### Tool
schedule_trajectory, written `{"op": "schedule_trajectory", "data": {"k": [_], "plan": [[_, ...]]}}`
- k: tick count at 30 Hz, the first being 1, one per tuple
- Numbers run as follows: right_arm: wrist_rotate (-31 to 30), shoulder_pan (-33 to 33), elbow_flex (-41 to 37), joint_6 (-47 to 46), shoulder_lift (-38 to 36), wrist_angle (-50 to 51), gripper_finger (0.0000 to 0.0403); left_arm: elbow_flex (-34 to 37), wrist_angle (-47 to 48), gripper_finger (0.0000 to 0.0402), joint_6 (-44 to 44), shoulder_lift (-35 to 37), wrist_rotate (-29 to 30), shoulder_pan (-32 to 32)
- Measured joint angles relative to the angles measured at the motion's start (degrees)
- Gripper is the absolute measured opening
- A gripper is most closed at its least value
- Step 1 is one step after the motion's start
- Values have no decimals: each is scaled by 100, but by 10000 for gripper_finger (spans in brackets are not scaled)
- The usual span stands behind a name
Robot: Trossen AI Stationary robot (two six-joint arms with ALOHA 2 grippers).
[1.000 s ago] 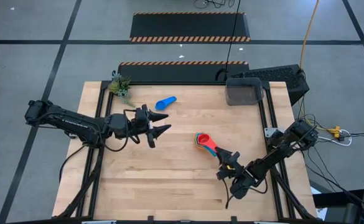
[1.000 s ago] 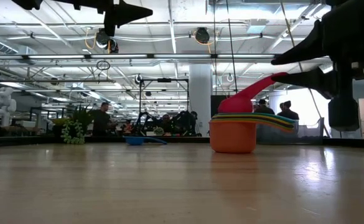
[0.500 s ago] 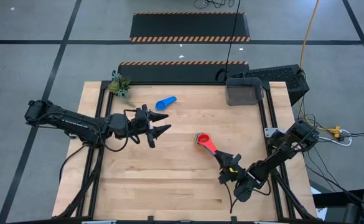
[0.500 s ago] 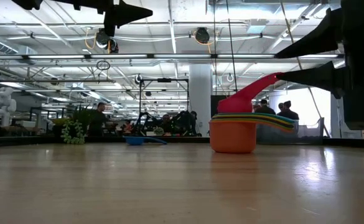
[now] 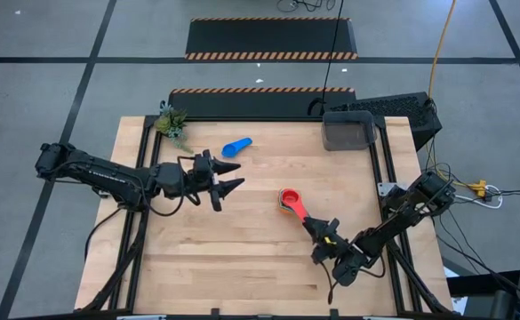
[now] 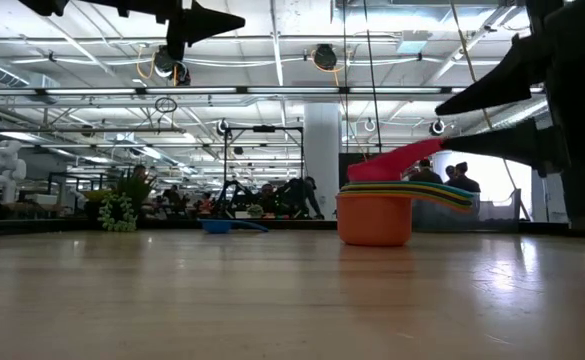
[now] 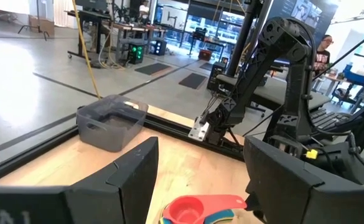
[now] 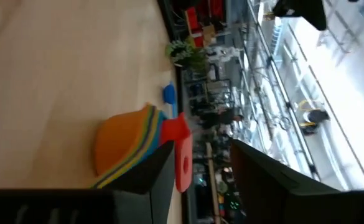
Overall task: Nest measuring cups in basket
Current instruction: Stack the light red measuring cup on top of the light blue measuring cup
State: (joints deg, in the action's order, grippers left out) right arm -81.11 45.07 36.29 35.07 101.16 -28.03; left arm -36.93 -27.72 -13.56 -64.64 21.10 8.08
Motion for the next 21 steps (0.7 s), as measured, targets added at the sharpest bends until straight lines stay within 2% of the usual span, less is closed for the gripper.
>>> {"op": "schedule_trajectory", "data": {"k": [5,21], "plan": [[189,6,-222,-373,-2,6,149,0,80,237,-25,0,0,1],[485,152,-357,-709,-191,6,148,0,104,237,-58,0,-12,2]]}}
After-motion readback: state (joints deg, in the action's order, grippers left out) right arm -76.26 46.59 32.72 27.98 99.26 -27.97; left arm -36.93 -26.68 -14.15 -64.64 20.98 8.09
